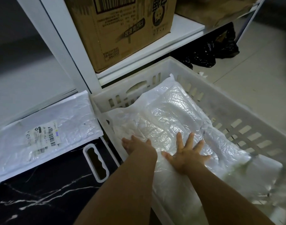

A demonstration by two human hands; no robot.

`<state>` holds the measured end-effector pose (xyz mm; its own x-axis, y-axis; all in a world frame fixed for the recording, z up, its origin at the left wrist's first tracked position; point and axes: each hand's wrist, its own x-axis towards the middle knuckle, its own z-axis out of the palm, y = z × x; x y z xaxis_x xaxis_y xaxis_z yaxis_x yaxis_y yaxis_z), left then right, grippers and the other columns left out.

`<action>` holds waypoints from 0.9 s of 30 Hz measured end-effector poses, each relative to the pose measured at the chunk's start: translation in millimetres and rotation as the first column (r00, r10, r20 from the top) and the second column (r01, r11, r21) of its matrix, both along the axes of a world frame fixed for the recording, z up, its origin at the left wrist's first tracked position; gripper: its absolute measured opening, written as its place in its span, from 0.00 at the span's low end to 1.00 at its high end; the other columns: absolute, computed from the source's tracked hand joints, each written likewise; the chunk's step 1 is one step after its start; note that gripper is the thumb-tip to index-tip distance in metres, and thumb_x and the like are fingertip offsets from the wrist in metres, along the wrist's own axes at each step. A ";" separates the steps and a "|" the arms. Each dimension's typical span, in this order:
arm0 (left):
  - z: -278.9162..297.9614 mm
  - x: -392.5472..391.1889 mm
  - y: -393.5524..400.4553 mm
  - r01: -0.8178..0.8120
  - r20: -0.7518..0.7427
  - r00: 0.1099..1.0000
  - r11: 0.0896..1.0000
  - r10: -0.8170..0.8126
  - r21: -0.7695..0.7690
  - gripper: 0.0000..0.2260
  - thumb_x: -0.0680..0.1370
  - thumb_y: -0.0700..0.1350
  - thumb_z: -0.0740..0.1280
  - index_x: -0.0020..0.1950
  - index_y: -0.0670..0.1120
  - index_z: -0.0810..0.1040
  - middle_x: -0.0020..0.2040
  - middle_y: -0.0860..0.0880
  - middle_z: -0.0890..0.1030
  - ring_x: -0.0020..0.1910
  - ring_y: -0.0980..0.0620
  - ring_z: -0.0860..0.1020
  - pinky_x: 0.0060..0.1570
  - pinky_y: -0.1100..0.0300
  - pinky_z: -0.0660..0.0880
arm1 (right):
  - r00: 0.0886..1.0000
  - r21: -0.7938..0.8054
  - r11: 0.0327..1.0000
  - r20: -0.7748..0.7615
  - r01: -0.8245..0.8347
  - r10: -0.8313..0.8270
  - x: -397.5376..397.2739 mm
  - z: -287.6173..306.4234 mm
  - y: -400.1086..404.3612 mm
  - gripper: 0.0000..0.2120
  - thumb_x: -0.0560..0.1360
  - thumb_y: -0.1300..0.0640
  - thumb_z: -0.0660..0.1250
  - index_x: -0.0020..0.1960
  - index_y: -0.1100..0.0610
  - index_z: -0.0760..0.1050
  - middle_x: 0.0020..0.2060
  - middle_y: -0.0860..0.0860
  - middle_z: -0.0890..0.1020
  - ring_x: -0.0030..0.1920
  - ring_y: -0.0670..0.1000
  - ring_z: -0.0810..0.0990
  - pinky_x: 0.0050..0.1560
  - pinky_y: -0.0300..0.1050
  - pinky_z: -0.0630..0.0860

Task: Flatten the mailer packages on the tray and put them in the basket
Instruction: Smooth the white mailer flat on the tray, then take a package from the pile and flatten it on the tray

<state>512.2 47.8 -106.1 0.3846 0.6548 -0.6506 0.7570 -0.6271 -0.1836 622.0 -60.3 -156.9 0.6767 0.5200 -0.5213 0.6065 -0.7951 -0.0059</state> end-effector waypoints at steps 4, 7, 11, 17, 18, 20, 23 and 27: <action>15.4 5.1 -7.3 0.234 -0.011 0.972 0.972 -0.234 0.026 0.21 0.79 0.45 0.61 0.72 0.46 0.66 0.70 0.43 0.69 0.67 0.43 0.69 0.57 0.50 0.69 | 1.000 -0.010 1.000 0.021 0.007 -0.006 -2.5 5.8 0.3 0.48 0.65 0.19 0.43 0.74 0.42 0.27 0.76 0.54 0.32 0.75 0.68 0.36 0.65 0.78 0.51; 44.1 4.1 -15.4 0.302 0.133 0.941 0.949 -0.312 0.089 0.15 0.78 0.43 0.62 0.65 0.45 0.73 0.64 0.46 0.75 0.64 0.45 0.73 0.60 0.52 0.70 | 0.998 -0.001 0.998 0.035 0.058 -0.058 -12.2 14.4 4.7 0.46 0.69 0.22 0.47 0.76 0.43 0.30 0.77 0.56 0.37 0.76 0.68 0.41 0.66 0.76 0.53; 79.0 -2.5 -21.5 0.331 0.301 0.863 0.904 -0.406 0.270 0.12 0.77 0.42 0.62 0.60 0.45 0.74 0.57 0.46 0.78 0.59 0.46 0.74 0.57 0.54 0.68 | 0.986 -0.017 0.987 0.049 0.160 -0.159 -22.1 37.9 15.9 0.40 0.72 0.28 0.53 0.77 0.44 0.45 0.77 0.58 0.55 0.74 0.66 0.56 0.66 0.74 0.54; 129.8 -36.5 -20.2 0.248 0.359 0.853 0.901 -0.378 0.357 0.13 0.78 0.43 0.61 0.63 0.44 0.71 0.56 0.45 0.76 0.56 0.46 0.74 0.56 0.53 0.69 | 0.998 0.152 0.987 0.020 0.060 -0.064 -25.9 106.7 25.6 0.26 0.80 0.38 0.49 0.73 0.49 0.62 0.72 0.53 0.67 0.71 0.60 0.66 0.71 0.68 0.57; 136.3 -44.5 -19.7 0.224 0.376 0.855 0.908 -0.358 0.355 0.13 0.78 0.43 0.61 0.63 0.44 0.70 0.57 0.45 0.75 0.56 0.46 0.74 0.56 0.52 0.69 | 1.000 0.181 0.983 0.014 0.019 -0.022 -29.8 118.9 29.2 0.26 0.80 0.38 0.49 0.74 0.50 0.62 0.72 0.54 0.68 0.71 0.60 0.67 0.71 0.66 0.59; 148.0 -62.5 -19.6 0.165 0.400 0.865 0.924 -0.303 0.344 0.15 0.79 0.45 0.62 0.65 0.45 0.69 0.59 0.45 0.75 0.57 0.46 0.73 0.59 0.51 0.69 | 0.996 0.214 0.975 -0.045 -0.063 0.074 -41.3 146.0 37.3 0.26 0.81 0.40 0.50 0.74 0.53 0.63 0.72 0.54 0.68 0.71 0.59 0.67 0.72 0.60 0.62; 167.9 -97.2 -21.4 0.101 0.409 0.878 0.931 -0.249 0.350 0.17 0.78 0.47 0.64 0.66 0.45 0.68 0.61 0.44 0.73 0.60 0.45 0.72 0.61 0.51 0.68 | 0.949 0.214 0.934 -0.072 -0.285 0.306 -72.2 188.5 43.8 0.26 0.82 0.42 0.51 0.74 0.55 0.63 0.72 0.55 0.68 0.71 0.57 0.67 0.71 0.54 0.63; 187.7 -142.7 -23.1 0.026 0.411 0.894 0.935 -0.180 0.354 0.16 0.78 0.45 0.61 0.65 0.44 0.69 0.60 0.43 0.73 0.59 0.44 0.72 0.55 0.52 0.69 | 0.830 0.127 0.823 0.001 -0.554 0.558 -113.3 227.9 53.5 0.24 0.82 0.44 0.52 0.71 0.57 0.68 0.68 0.56 0.73 0.66 0.56 0.72 0.64 0.49 0.68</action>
